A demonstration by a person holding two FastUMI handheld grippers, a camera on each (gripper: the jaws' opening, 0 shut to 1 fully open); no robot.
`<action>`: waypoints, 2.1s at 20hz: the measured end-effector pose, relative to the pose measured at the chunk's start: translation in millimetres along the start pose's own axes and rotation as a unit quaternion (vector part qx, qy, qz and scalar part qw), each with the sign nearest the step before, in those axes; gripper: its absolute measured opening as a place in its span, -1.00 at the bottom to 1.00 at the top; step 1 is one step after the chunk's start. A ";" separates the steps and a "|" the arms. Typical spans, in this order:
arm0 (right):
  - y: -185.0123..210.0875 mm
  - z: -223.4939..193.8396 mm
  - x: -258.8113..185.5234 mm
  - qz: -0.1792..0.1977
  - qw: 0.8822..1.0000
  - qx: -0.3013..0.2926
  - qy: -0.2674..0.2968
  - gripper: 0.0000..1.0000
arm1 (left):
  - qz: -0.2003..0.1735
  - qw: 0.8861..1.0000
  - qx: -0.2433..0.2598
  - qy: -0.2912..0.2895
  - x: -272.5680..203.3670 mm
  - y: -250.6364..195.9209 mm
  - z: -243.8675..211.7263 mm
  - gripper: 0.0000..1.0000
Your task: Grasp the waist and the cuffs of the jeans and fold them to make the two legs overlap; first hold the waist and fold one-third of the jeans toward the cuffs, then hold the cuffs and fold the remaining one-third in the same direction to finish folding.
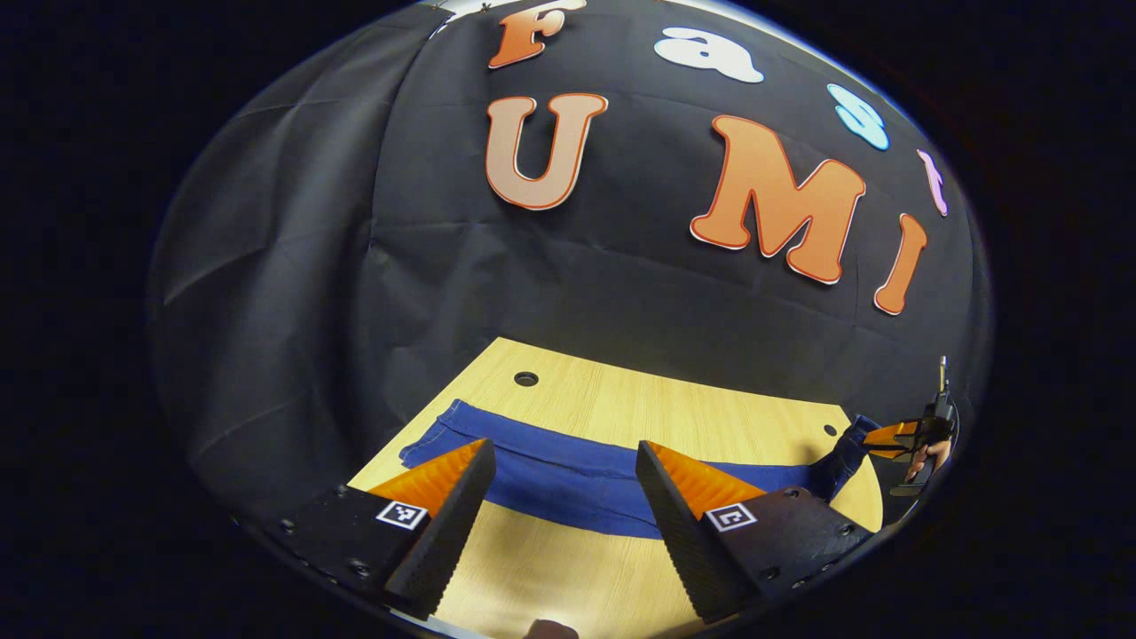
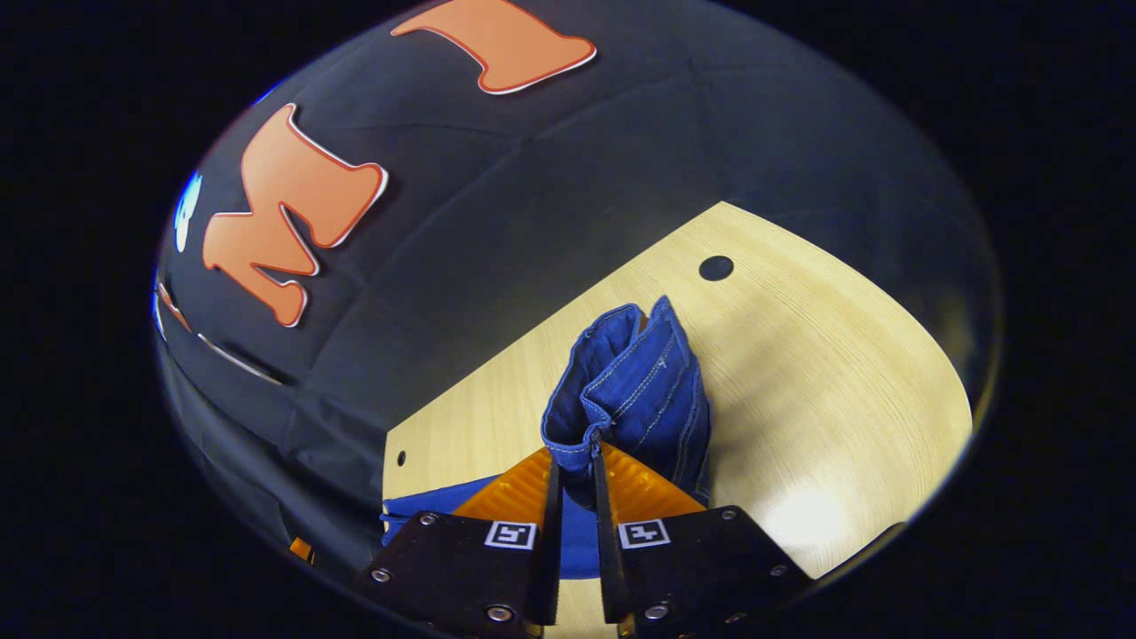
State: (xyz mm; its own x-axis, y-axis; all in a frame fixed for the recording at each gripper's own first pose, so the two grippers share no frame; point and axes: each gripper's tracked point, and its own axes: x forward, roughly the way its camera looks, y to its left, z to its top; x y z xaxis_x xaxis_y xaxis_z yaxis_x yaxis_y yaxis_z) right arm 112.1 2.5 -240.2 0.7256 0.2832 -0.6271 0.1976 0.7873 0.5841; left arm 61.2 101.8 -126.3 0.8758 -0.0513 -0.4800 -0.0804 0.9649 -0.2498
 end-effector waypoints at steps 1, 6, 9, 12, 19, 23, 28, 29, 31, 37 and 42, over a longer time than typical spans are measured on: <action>-2.7 1.7 4.0 -0.011 1.000 0.001 -0.005 -0.60 | -0.002 1.000 -0.002 0.003 2.0 5.6 0.2 0.95; 12.3 -9.5 0.1 -0.016 0.998 -0.056 -0.020 -0.63 | 0.004 1.000 -0.017 0.015 13.9 39.6 -2.1 0.96; 44.7 -30.9 8.0 0.012 0.997 -0.080 -0.012 -0.63 | 0.005 0.999 -0.028 0.028 24.1 50.6 -8.2 0.96; 69.9 -56.5 13.1 0.032 0.995 -0.092 0.012 -0.64 | 0.003 0.999 -0.026 0.031 31.2 56.6 -5.3 0.96; 128.5 -135.3 18.7 0.090 0.985 -0.120 0.088 -0.63 | 0.003 0.998 -0.031 0.048 46.8 70.9 -9.1 0.96; 156.5 -159.7 26.5 0.102 0.977 -0.159 0.096 -0.71 | 0.008 0.997 -0.040 0.061 62.8 86.9 -15.8 0.96; 88.2 -149.6 55.4 -0.019 0.973 -0.203 0.107 -0.72 | 0.008 0.995 -0.057 0.084 78.8 98.5 -28.1 0.96; 79.0 -150.0 60.7 -0.033 0.969 -0.217 0.109 -0.72 | 0.010 0.994 -0.058 0.088 80.7 101.8 -30.4 0.96; 65.2 -145.2 65.2 -0.062 0.967 -0.226 0.104 -0.71 | 0.015 0.994 -0.055 0.091 84.0 107.0 -34.7 0.96; 61.6 -162.9 66.2 -0.066 0.959 -0.244 0.129 -0.71 | 0.035 0.992 -0.065 0.102 86.3 129.3 -41.6 0.96; 84.3 -158.4 62.8 -0.024 0.969 -0.222 0.109 -0.70 | 0.040 0.991 -0.069 0.106 88.8 135.0 -44.1 0.96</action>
State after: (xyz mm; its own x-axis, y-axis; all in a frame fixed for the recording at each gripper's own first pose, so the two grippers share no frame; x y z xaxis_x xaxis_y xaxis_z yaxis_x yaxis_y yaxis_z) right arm 69.9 173.4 -312.0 0.5559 0.3124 -0.7703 -0.1110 0.9463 0.3037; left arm 107.2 216.1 -239.7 0.7461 -0.0436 -0.6644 -0.2219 0.9245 -0.3100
